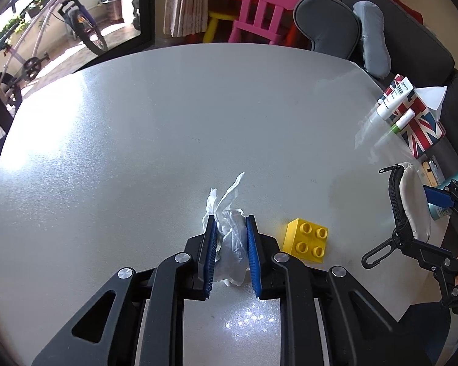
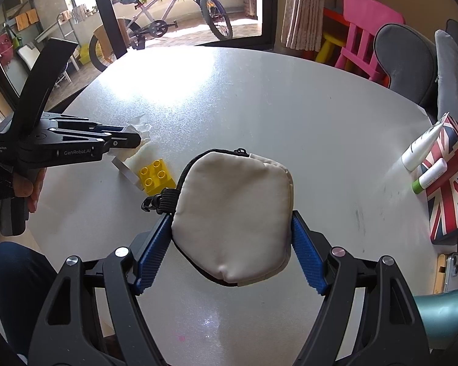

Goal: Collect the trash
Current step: 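Carry the tissue over the pink bin with the left gripper while the right drops the pouch in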

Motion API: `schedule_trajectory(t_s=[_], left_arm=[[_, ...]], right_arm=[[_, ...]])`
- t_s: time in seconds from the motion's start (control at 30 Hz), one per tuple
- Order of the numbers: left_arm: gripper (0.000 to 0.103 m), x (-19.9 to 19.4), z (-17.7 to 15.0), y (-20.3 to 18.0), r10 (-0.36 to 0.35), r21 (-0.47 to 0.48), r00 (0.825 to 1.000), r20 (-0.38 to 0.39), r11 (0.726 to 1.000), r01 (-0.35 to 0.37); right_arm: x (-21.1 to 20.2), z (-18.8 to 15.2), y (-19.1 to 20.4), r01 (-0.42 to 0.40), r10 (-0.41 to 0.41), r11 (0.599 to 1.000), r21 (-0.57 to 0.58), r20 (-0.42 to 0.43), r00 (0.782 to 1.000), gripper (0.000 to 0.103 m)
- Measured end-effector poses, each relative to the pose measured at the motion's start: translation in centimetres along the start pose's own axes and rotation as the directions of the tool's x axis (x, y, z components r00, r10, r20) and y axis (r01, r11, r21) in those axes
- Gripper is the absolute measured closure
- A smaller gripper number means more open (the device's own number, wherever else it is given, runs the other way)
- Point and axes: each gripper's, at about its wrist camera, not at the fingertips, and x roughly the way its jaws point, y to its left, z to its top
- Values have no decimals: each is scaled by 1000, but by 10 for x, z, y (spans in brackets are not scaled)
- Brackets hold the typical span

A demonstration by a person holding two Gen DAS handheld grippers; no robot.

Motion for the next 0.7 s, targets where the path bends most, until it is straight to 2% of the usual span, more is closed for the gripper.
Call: schedule_trajectory(t_s=[0.37,0.7], left_arm=[[84,-64,-28,-10,8,39,994,107,999,-12],[84,-119,-63,-30,-18,84,983,185,996,2]], right_arm=[[-33,-5,17,9,-8,1000,-18,60,998,27],[-74,-27,30,14,-10,999,-37,112,994,27]])
